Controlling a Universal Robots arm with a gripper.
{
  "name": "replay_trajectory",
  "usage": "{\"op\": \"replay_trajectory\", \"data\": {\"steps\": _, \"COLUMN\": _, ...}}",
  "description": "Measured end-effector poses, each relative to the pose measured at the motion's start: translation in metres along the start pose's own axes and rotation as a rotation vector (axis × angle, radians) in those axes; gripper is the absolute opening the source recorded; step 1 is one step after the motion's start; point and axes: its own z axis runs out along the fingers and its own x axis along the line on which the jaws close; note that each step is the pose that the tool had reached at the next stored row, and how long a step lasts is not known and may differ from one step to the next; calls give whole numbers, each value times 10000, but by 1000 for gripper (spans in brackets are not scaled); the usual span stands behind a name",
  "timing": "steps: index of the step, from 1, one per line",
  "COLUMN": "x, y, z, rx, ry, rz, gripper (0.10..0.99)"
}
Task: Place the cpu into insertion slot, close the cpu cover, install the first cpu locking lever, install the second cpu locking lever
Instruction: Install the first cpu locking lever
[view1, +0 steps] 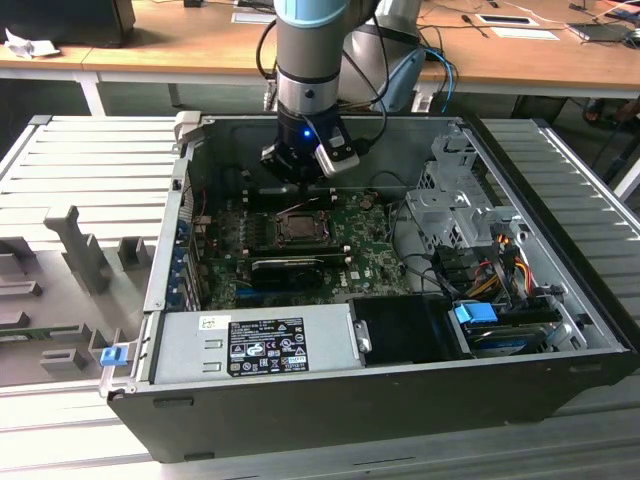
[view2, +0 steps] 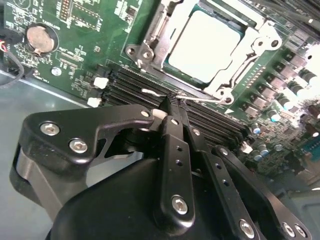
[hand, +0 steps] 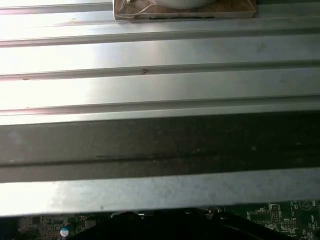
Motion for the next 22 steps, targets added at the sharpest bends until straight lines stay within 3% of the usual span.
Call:
{"op": "replay_trajectory", "data": {"steps": 4, "x": -32, "y": -1, "z": 29, "rx": -2, "ry": 37, "rz": -356, "gripper": 106}}
{"op": "replay_trajectory", "data": {"steps": 22, "x": -118, "y": -6, "z": 105, "rx": -4, "ry": 56, "rz": -542, "gripper": 106}}
